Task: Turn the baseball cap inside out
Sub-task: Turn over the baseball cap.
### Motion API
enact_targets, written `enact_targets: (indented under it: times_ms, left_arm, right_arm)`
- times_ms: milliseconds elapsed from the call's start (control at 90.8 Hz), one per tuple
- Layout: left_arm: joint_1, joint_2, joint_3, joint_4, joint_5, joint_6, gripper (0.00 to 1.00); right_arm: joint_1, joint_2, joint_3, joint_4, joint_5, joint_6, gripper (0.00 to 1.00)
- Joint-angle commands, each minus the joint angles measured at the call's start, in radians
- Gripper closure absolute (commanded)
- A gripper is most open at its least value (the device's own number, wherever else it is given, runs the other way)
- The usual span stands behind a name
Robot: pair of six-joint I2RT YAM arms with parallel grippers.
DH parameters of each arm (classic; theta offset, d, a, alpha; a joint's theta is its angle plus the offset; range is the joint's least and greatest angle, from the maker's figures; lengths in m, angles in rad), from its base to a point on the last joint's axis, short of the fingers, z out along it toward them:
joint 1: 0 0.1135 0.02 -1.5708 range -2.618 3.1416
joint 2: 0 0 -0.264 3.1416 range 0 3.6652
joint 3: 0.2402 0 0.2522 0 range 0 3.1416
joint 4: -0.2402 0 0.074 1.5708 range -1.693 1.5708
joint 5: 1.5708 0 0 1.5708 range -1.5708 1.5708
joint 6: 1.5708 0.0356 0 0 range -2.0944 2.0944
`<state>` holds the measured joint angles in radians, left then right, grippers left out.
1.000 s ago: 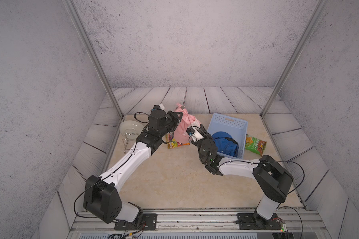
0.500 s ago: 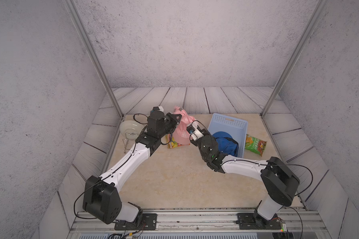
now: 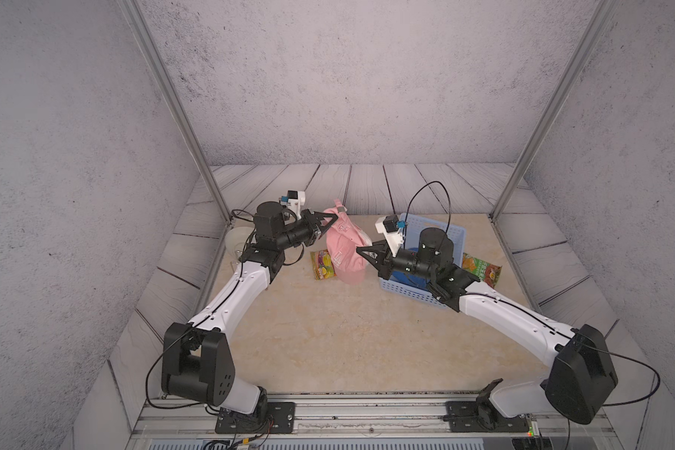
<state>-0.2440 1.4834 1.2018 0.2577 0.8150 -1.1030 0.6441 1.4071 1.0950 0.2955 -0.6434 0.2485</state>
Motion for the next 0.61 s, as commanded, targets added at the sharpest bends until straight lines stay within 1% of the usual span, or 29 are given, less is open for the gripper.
enact_targets:
  times_ms: [0,66,132,231,253,330,396,451,473,539,561,594]
  left_arm:
    - [0.02,0.002,-0.006,0.038,0.077,0.082,1.0]
    - [0.02,0.004,-0.006,0.052,0.087,0.079,1.0]
    - [0.02,0.007,-0.007,0.074,0.096,0.069,1.0]
    - [0.02,0.005,-0.006,0.094,0.087,0.058,1.0]
    - [0.02,0.002,-0.007,0.096,0.082,0.058,1.0]
    - [0.02,-0.01,-0.012,0.102,0.052,0.059,1.0]
    - [0.021,-0.025,-0.022,0.1,0.019,0.062,1.0]
    - [0.02,-0.037,-0.036,0.104,-0.007,0.064,1.0]
    - [0.02,-0.041,-0.045,0.106,-0.015,0.064,1.0]
    - [0.019,-0.055,-0.064,0.111,-0.042,0.062,1.0]
    - [0.019,-0.06,-0.071,0.108,-0.052,0.061,1.0]
    - [0.019,-0.066,-0.079,0.103,-0.067,0.06,1.0]
  right_arm:
    - [0.001,0.036,0.065,0.047,-0.347,0.216,1.0]
    - [-0.001,0.056,0.08,0.063,-0.4,0.253,1.0]
    - [-0.001,0.072,0.084,0.078,-0.422,0.27,1.0]
    - [-0.014,0.085,0.077,0.092,-0.408,0.273,1.0]
    - [-0.018,0.085,0.074,0.1,-0.396,0.275,0.97]
    - [-0.037,0.075,0.054,0.103,-0.332,0.278,0.84]
    - [-0.049,0.051,0.037,0.072,-0.264,0.243,0.66]
    - [-0.052,0.027,0.026,0.011,-0.179,0.187,0.51]
    - [-0.052,0.014,0.022,-0.01,-0.151,0.164,0.41]
    - [-0.052,-0.025,0.008,-0.061,-0.034,0.111,0.21]
    - [-0.052,-0.038,0.0,-0.07,0.002,0.098,0.16]
    - [-0.051,-0.062,-0.011,-0.08,0.079,0.08,0.11]
